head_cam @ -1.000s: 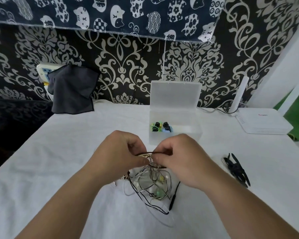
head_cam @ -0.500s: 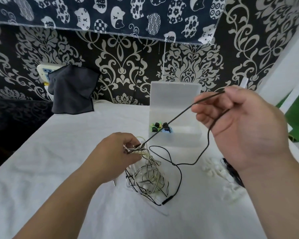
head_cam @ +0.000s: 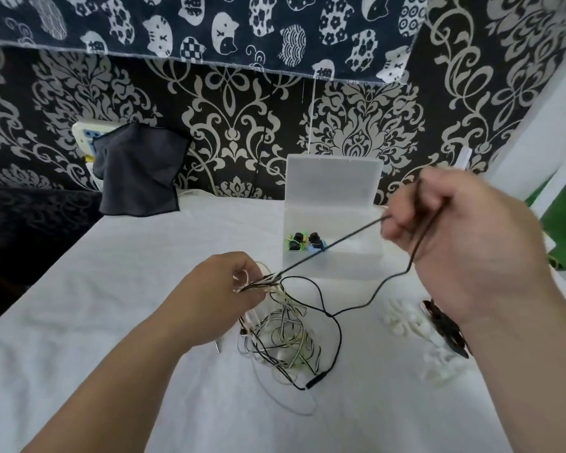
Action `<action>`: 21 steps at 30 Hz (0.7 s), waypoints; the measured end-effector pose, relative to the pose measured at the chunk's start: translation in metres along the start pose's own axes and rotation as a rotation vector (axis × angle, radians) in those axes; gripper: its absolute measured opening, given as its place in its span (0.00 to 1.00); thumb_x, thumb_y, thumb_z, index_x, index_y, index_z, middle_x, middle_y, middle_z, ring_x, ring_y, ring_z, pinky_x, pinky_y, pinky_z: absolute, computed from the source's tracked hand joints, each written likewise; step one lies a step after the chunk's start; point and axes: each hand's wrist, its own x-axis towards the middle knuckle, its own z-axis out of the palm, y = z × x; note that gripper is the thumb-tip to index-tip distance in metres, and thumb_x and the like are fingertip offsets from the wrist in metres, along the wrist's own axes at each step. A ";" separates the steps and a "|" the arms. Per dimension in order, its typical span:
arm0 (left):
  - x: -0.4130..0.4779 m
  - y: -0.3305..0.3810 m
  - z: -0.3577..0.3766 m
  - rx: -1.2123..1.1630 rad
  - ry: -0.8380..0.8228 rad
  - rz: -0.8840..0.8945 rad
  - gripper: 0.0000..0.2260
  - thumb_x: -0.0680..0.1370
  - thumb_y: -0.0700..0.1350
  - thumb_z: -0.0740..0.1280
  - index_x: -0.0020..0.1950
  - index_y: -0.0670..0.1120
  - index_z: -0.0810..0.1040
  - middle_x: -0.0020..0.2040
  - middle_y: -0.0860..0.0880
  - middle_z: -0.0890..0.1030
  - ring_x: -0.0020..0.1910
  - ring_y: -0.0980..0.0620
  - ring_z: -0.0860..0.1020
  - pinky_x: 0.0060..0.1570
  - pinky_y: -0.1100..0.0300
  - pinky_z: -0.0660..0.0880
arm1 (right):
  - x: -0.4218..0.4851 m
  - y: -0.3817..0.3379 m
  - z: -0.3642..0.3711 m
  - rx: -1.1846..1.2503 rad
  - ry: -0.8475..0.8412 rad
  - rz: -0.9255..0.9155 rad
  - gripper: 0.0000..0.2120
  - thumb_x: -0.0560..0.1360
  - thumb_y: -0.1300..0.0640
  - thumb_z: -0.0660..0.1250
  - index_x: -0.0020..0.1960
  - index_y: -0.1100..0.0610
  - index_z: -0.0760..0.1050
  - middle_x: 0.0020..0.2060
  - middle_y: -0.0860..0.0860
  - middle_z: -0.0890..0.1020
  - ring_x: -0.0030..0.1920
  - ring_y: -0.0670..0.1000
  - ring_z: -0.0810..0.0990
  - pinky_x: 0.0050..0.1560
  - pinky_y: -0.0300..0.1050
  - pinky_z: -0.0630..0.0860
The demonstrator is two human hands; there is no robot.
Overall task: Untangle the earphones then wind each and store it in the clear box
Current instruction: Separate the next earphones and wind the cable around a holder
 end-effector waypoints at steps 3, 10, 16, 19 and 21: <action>0.000 -0.001 0.003 0.086 -0.075 -0.030 0.06 0.75 0.48 0.72 0.43 0.53 0.76 0.45 0.56 0.78 0.40 0.57 0.76 0.38 0.61 0.70 | 0.000 -0.006 -0.002 0.231 -0.016 -0.006 0.19 0.81 0.59 0.53 0.32 0.54 0.60 0.31 0.54 0.80 0.34 0.54 0.80 0.39 0.45 0.80; 0.000 -0.004 -0.003 0.193 -0.060 -0.040 0.07 0.75 0.48 0.72 0.46 0.56 0.75 0.51 0.57 0.76 0.49 0.60 0.75 0.44 0.66 0.70 | 0.001 -0.005 -0.004 0.119 -0.076 -0.051 0.19 0.80 0.61 0.52 0.31 0.54 0.61 0.32 0.55 0.81 0.36 0.55 0.81 0.41 0.46 0.81; -0.004 0.011 -0.001 -0.040 -0.068 -0.021 0.06 0.73 0.50 0.75 0.38 0.52 0.81 0.42 0.54 0.82 0.42 0.56 0.79 0.43 0.60 0.73 | -0.005 0.000 -0.004 -0.519 -0.199 0.096 0.22 0.77 0.67 0.58 0.25 0.57 0.74 0.32 0.60 0.82 0.35 0.57 0.80 0.48 0.62 0.80; -0.003 0.013 -0.001 -0.081 -0.067 -0.104 0.12 0.75 0.51 0.74 0.37 0.46 0.77 0.32 0.53 0.78 0.27 0.59 0.72 0.28 0.67 0.67 | -0.004 0.010 -0.008 -0.767 -0.031 -0.005 0.15 0.73 0.58 0.61 0.28 0.61 0.70 0.27 0.57 0.74 0.31 0.56 0.72 0.41 0.64 0.75; -0.002 0.010 -0.002 -0.043 -0.082 -0.160 0.16 0.77 0.53 0.71 0.36 0.45 0.72 0.30 0.51 0.75 0.26 0.57 0.70 0.25 0.67 0.65 | -0.001 0.008 -0.012 -0.657 0.154 -0.135 0.14 0.73 0.57 0.62 0.32 0.63 0.68 0.27 0.56 0.70 0.31 0.55 0.68 0.38 0.57 0.68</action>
